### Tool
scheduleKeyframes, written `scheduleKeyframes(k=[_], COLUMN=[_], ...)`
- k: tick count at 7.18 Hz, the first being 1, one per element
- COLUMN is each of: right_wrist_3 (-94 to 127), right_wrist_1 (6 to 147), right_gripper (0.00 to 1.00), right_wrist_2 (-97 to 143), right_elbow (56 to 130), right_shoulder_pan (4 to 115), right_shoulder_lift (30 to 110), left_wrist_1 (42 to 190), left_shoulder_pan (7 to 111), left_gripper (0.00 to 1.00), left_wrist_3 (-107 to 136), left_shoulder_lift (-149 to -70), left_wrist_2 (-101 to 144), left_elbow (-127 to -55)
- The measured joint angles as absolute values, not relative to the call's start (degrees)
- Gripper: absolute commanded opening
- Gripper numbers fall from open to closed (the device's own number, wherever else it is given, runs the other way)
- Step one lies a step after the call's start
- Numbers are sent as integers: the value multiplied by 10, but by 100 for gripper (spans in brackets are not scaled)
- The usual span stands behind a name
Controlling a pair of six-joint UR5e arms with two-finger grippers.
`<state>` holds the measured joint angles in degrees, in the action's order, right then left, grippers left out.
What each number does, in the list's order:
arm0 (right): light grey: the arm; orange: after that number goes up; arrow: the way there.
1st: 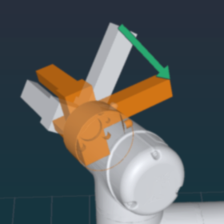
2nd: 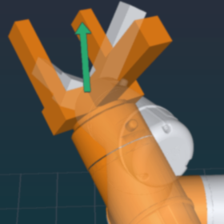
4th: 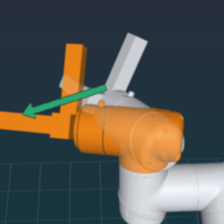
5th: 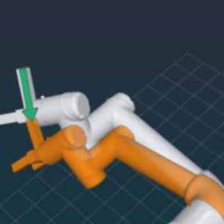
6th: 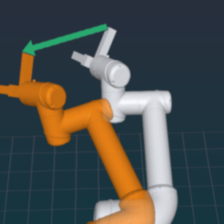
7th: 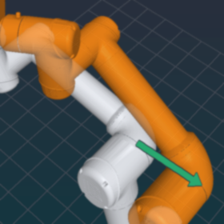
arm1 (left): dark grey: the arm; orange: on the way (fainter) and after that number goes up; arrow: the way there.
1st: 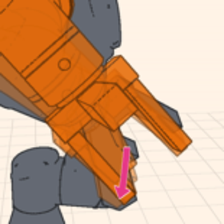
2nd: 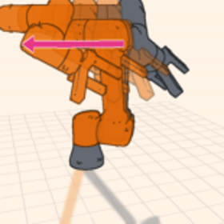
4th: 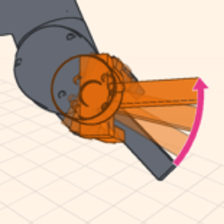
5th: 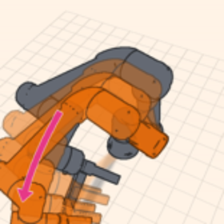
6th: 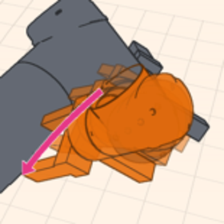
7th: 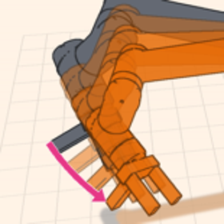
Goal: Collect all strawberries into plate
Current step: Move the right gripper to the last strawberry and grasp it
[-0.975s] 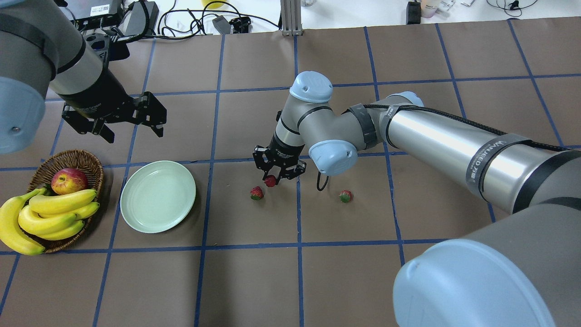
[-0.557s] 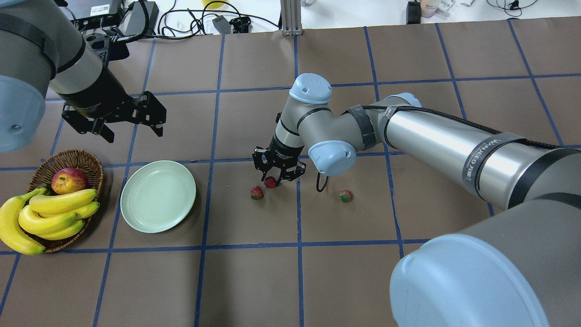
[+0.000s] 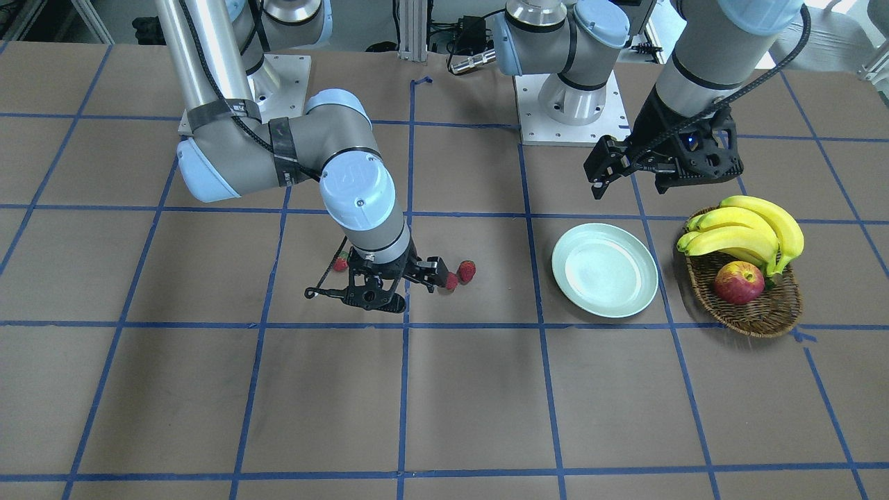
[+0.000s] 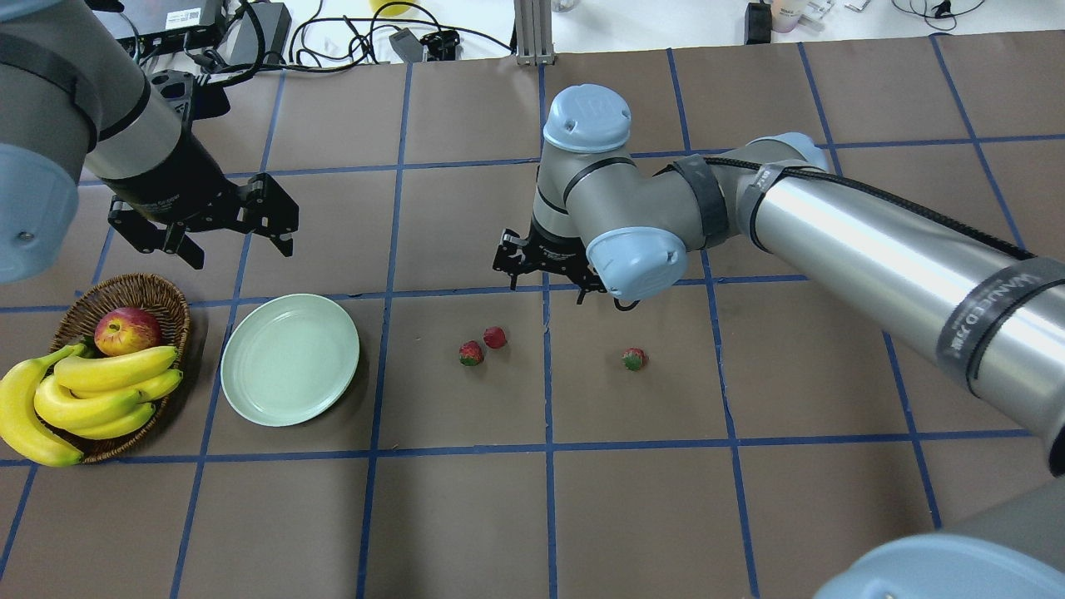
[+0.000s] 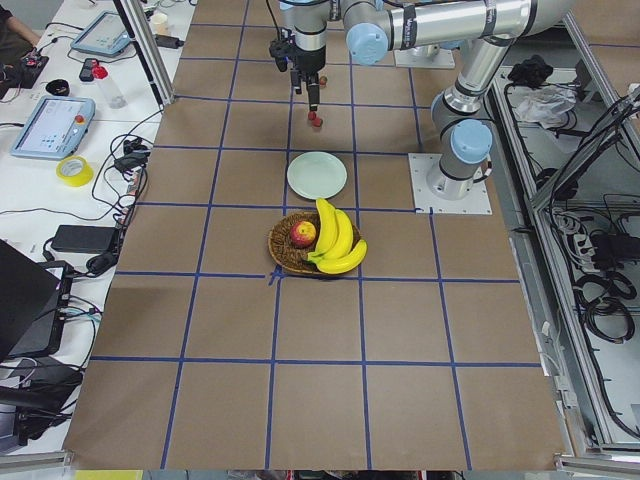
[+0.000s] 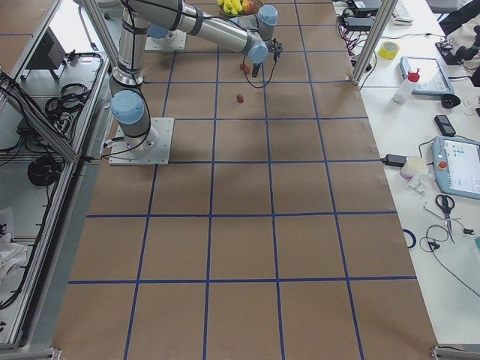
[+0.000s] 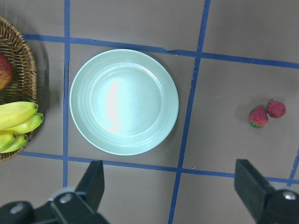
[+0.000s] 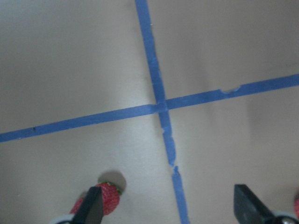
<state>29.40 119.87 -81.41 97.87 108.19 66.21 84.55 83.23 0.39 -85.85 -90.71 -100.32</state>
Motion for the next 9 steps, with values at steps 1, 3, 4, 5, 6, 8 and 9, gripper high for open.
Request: scheduleKeyframes(k=[1,3,4,5,6,8,9], right_wrist_3=[266,220,218,223,227,229,229], right_wrist_1=[1188,1204,1235,1262,1278,1294,1297], right_gripper=[100,100,98,94,93,26,6], right_wrist_2=[-839,-871,-874,-873,-871,-867,-867], right_elbow=[991,1061,1102,1129,1147,1173,1176], right_shoulder_pan=[1064,1027,1019,1016,1016,1019,1019], right_shoulder_lift=[678,711,723,724,721,712,710], left_wrist_1=[846,846,842,836,834,842,850], left_shoulder_pan=[835,838,839,839,839,841,843], left_gripper=[100,100,100,100,100,100,100], left_wrist_3=[5,8,7,5,4,4,4], left_shoulder_lift=[-858,-858,-858,-858,-856,-843,-834], left_wrist_2=[-907,-906,-903,-902,-901,-901,-900], left_elbow=[-1002,-1002,-1002,-1002,-1002,-1001,-1002])
